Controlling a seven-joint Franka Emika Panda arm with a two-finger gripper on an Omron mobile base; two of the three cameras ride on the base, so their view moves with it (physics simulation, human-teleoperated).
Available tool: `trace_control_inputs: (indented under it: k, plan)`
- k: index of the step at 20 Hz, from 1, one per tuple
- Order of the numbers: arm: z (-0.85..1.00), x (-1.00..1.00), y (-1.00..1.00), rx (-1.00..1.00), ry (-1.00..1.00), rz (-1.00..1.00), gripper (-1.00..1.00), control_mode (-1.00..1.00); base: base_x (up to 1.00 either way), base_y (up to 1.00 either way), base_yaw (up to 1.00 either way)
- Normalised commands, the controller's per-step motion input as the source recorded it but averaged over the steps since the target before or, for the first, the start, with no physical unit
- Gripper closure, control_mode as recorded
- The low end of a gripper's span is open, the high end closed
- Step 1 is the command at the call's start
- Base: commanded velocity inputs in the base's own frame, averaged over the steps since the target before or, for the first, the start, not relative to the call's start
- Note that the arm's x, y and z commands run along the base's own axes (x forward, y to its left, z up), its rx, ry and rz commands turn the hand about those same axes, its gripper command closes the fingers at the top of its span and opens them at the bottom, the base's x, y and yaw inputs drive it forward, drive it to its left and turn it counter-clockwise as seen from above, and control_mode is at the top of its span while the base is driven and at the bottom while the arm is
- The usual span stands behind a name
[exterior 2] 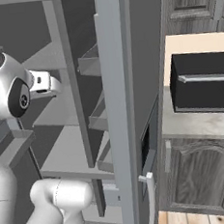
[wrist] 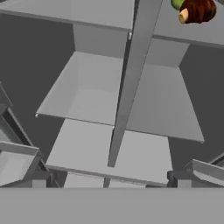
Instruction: There's a steak in the fridge that needs to be moved to the freezer for freezing. Pick up the steak from the fridge, place it on any shelf in the freezer, and close the fridge and freezer doors when done.
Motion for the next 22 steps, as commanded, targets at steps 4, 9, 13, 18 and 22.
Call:
trace_control_inputs:
  k: [4,9,13,18,22]
  plan:
    - [0.0,-0.09,0.05,0.0,0.0,0.0,-1.0,1.0,-0.61,0.13,0.0]
    - [0.0,0.0,0.0,0.0,0.0,0.0,-1.0,1.0,-0.82,0.01,0.0]
    - [0.0,0.0,0.0,0.0,0.0,0.0,-1.0,1.0,-0.57,-0.29,0.0]
    - [0.0,0.0,0.0,0.0,0.0,0.0,-1.0,1.0,-0.08,-0.41,0.0]
    - [0.0,0.0,0.0,0.0,0.0,0.0,-1.0,1.0,-0.05,-0.11,0.0]
